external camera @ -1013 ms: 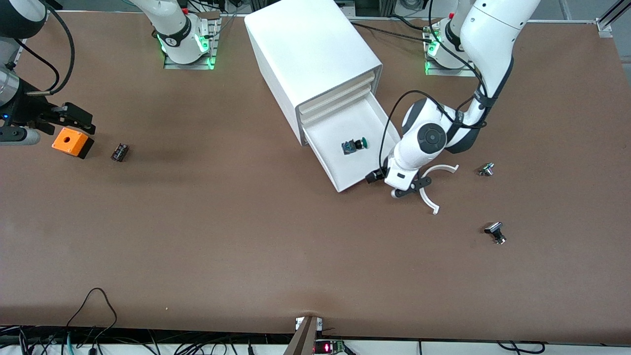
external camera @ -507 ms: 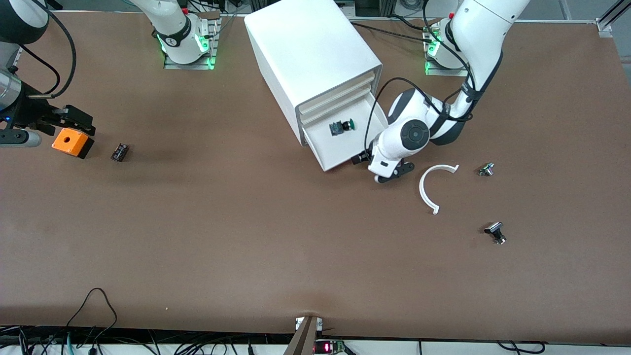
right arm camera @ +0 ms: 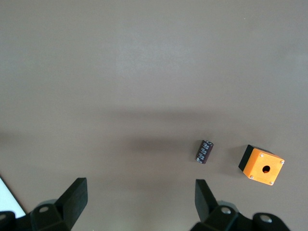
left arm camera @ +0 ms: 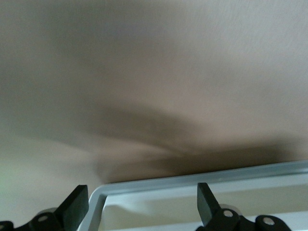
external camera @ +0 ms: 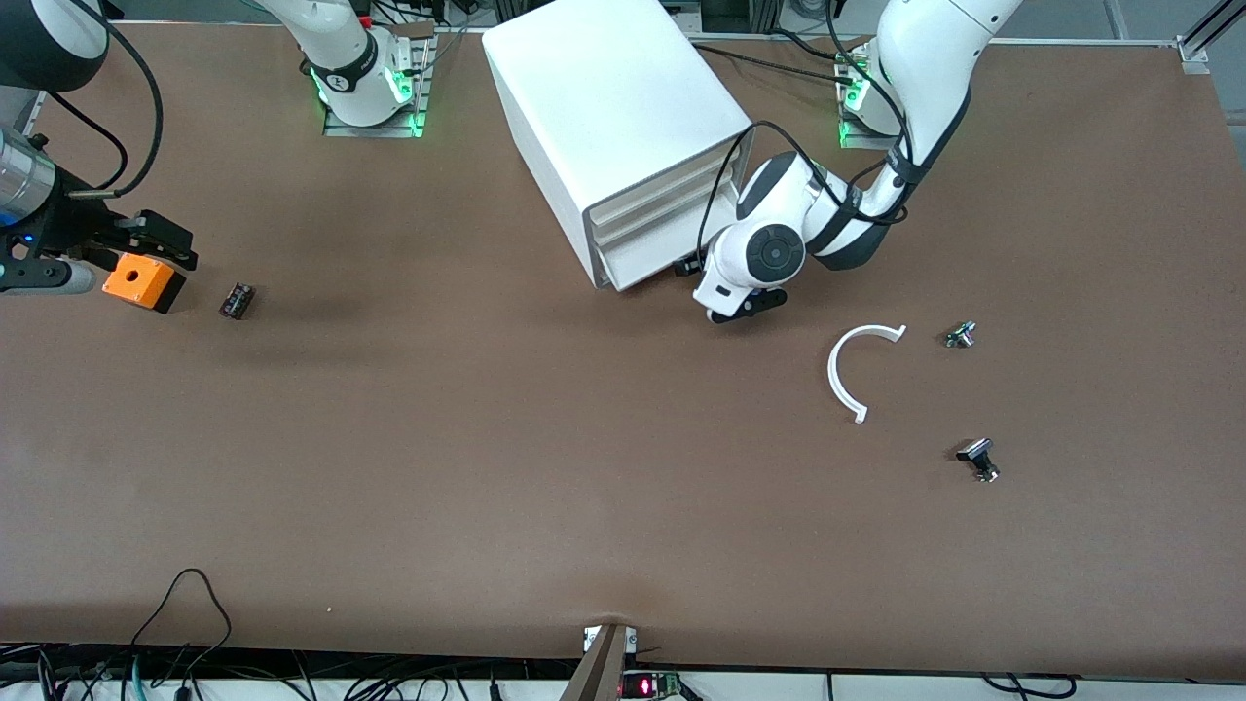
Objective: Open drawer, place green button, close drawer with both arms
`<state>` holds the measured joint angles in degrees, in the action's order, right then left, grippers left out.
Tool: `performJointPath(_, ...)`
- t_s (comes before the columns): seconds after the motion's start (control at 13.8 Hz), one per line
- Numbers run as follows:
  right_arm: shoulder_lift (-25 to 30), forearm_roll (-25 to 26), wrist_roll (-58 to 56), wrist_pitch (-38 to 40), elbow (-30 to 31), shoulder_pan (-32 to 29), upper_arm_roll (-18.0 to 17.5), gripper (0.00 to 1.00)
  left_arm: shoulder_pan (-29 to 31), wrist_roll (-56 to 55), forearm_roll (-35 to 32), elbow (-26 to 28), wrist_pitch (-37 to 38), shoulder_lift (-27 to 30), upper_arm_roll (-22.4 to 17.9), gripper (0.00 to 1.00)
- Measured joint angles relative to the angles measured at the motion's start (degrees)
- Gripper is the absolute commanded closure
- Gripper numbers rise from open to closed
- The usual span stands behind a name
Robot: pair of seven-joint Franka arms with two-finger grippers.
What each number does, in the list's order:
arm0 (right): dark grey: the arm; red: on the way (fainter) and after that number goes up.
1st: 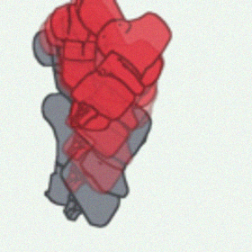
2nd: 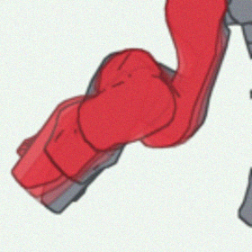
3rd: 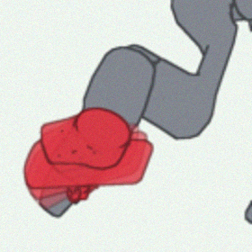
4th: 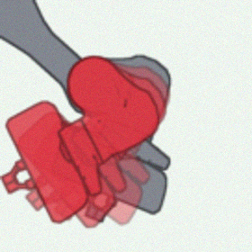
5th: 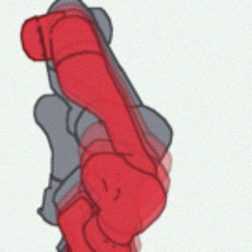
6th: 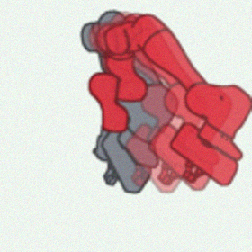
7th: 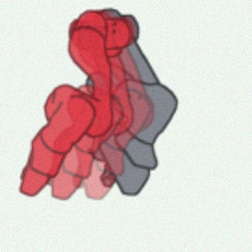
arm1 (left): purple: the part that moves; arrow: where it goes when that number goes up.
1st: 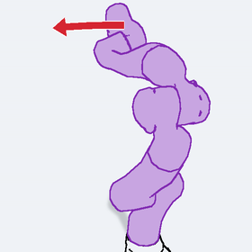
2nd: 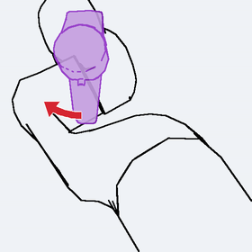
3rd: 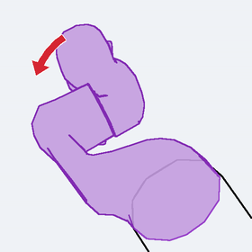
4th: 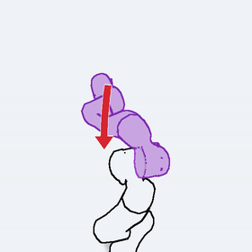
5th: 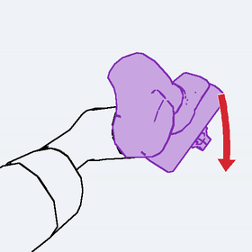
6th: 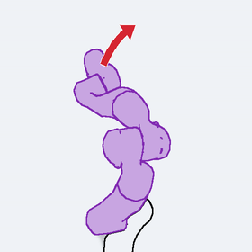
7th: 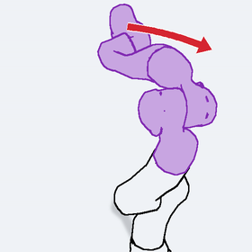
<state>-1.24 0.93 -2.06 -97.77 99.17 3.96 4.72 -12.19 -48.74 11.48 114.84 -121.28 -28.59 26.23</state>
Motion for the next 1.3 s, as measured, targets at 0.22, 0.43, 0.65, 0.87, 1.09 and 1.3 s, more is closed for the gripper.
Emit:
performJointPath(0.22,-0.39,0.0,0.03,-0.28,-0.05,-0.04,-0.02,0.01,0.01,0.0,0.0,0.03,1.3,0.09,1.68,0.0)
performJointPath(0.43,-0.4,0.0,0.04,-0.26,-0.34,-0.06,0.07,0.01,-0.08,0.0,0.0,0.16,1.23,0.09,2.82,0.0)
performJointPath(0.65,-0.45,0.0,0.04,-0.18,-0.72,-0.1,0.21,0.01,1.06,2.17,0.01,-1.75,-0.84,0.63,0.41,0.0)
performJointPath(0.87,-0.51,0.0,2.03,-0.17,-0.74,-0.07,0.21,0.01,5.11,10.96,0.0,-4.46,-4.14,2.48,-2.03,0.0)
performJointPath(1.09,-0.52,0.0,3.18,-0.17,-0.93,-0.02,0.13,0.01,9.51,14.37,0.01,-5.1,-9.09,7.27,-2.38,0.0)
performJointPath(1.3,-0.77,0.0,3.44,-0.17,-0.93,-0.01,0.03,0.01,13.38,20.53,-1.11,-5.19,-7.96,13.51,-2.87,0.0)
